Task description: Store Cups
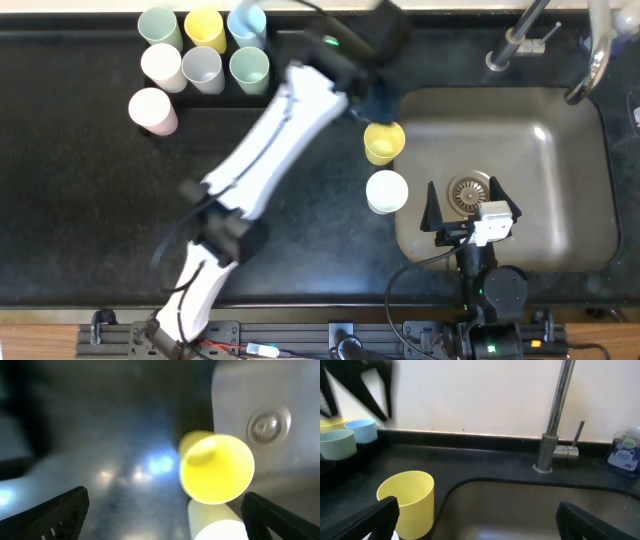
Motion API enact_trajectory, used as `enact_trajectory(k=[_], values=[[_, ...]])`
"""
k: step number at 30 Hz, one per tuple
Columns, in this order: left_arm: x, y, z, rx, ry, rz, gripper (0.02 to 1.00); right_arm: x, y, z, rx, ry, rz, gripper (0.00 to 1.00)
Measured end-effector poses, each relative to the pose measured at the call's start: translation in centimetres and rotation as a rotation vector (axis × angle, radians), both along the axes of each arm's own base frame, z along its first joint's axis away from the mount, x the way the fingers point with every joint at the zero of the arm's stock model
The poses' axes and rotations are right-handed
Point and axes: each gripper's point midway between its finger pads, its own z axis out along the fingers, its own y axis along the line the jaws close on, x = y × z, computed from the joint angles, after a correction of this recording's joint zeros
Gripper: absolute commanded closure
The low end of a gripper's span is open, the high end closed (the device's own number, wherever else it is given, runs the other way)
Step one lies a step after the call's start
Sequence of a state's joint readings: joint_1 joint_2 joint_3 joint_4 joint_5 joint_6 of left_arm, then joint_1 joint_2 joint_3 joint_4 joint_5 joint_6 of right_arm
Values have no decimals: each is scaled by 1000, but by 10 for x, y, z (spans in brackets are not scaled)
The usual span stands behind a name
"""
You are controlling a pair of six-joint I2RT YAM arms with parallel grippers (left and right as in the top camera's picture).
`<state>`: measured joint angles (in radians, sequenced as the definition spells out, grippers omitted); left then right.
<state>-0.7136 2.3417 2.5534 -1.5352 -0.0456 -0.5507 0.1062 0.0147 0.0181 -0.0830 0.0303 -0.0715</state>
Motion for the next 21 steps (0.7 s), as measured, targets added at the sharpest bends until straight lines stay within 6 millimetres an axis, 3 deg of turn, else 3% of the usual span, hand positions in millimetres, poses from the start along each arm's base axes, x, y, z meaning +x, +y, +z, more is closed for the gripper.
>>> enact_trajectory(k=[4, 11, 19, 21], values=[[-9, -17, -32, 1, 80, -10, 25, 0, 0, 0, 0, 0, 0, 3], [-8, -18, -43, -9, 113, -1, 49, 0, 0, 0, 1, 0, 1, 5], [-9, -18, -58, 10, 142, 12, 161, 0, 0, 0, 0, 0, 0, 5], [-10, -17, -63, 18, 153, 19, 226, 0, 0, 0, 0, 0, 0, 5]])
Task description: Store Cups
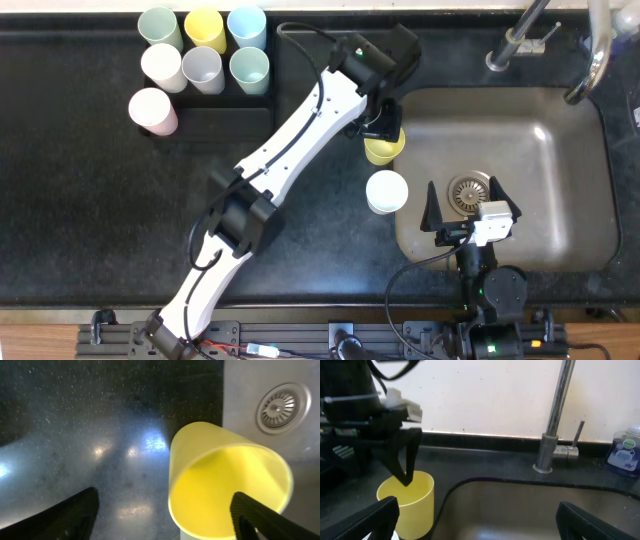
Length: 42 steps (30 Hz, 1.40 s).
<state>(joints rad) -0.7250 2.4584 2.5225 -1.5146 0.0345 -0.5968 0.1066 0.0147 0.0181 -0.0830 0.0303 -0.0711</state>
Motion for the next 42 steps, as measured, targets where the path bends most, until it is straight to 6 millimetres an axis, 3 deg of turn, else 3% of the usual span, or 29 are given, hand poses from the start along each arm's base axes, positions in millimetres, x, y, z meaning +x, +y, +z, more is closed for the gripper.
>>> enact_trajectory(k=[3, 5, 7, 9, 18, 20, 22, 24, 26, 29, 32, 34, 36, 42], values=[[0, 0, -11, 13, 19, 15, 417, 0, 0, 0, 0, 0, 0, 3], [0, -1, -19, 20, 33, 23, 687, 0, 0, 0, 0, 0, 1, 3], [1, -2, -27, 25, 38, 28, 873, 0, 0, 0, 0, 0, 0, 3], [2, -3, -32, 27, 43, 32, 954, 0, 0, 0, 0, 0, 0, 3], [11, -1, -26, 29, -8, 85, 985, 0, 0, 0, 0, 0, 0, 3], [21, 6, -9, 26, -67, 135, 985, 0, 0, 0, 0, 0, 0, 3], [33, 18, 20, 8, -143, 208, 985, 0, 0, 0, 0, 0, 0, 5], [47, 40, 62, -30, -240, 319, 985, 0, 0, 0, 0, 0, 0, 5], [60, 80, 109, -71, -334, 480, 985, 0, 0, 0, 0, 0, 0, 5], [63, 169, 174, -126, -456, 810, 985, 0, 0, 0, 0, -1, 0, 3], [47, 260, 202, -143, -518, 1153, 985, 0, 0, 0, 0, 0, 0, 3], [30, 299, 199, -135, -511, 1330, 985, 0, 0, 0, 0, 0, 0, 3], [15, 319, 184, -126, -465, 1466, 985, 0, 0, 0, 0, 0, 0, 3], [-8, 328, 100, -29, -198, 1676, 985, 0, 0, 0, -1, 0, 0, 3]])
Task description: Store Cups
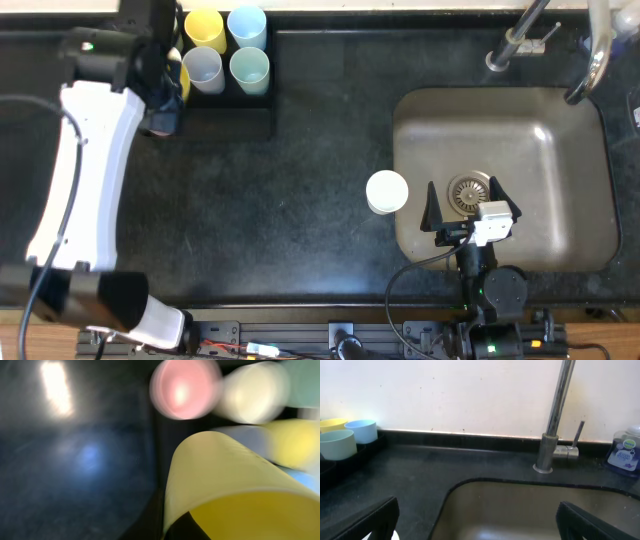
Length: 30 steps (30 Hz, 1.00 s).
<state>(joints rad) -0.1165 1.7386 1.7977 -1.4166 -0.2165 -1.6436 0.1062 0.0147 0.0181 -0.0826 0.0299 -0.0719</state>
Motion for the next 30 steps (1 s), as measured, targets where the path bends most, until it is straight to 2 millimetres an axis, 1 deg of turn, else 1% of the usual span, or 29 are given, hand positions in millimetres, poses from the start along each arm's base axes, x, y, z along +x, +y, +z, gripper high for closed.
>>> enact_trajectory(k=[2, 4, 5, 9, 13, 22, 30], values=[[-8, -3, -26, -39, 77, 36, 985, 0, 0, 0, 0, 0, 0, 3], [-11, -9, -43, -71, 121, 55, 985, 0, 0, 0, 0, 0, 0, 3], [-11, -12, -48, -85, 133, 60, 985, 0, 0, 0, 0, 0, 0, 3], [-4, -18, -56, -123, 132, 74, 985, 0, 0, 0, 0, 0, 0, 5], [2, -21, -64, -133, 136, 79, 985, 0, 0, 0, 1, 0, 0, 3], [15, -22, -94, -133, 176, 105, 985, 0, 0, 0, 0, 0, 0, 5], [22, -21, -107, -125, 179, 111, 985, 0, 0, 0, 1, 0, 0, 3]])
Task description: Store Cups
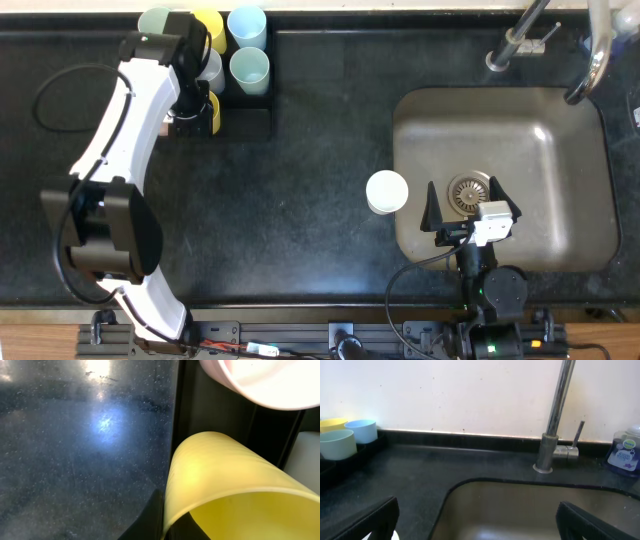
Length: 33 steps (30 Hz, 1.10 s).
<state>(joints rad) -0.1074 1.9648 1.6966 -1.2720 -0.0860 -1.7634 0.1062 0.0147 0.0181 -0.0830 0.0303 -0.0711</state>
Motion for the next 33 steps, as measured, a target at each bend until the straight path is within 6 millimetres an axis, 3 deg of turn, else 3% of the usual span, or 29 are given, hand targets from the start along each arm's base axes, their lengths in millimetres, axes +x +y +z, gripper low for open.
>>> enact_trajectory(k=[6, 9, 12, 17, 23, 25, 28, 30, 33], values=[[1, 3, -8, 6, 17, 5, 980, 0, 0, 0, -1, 0, 1, 5], [3, 4, -10, 15, 17, 6, 932, 0, 0, 0, 0, 0, 1, 5], [4, 6, -10, 27, 10, 10, 792, 0, 0, 0, 0, 0, 0, 5], [5, 9, -10, 46, 7, 19, 380, 0, 0, 0, 0, 0, 1, 3], [6, 18, 4, 93, -35, 0, 211, 0, 0, 0, 0, -1, 1, 3], [6, 24, 27, 128, -93, -31, 165, 0, 0, 0, 0, 0, 0, 3], [12, 36, 90, 210, -284, -132, 77, 0, 0, 0, 0, 0, 0, 5], [24, 40, 151, 297, -502, -258, 29, 0, 0, 0, 0, 0, 0, 7], [32, 39, 260, 512, -877, -505, 20, 0, 0, 0, 0, 0, 0, 3]])
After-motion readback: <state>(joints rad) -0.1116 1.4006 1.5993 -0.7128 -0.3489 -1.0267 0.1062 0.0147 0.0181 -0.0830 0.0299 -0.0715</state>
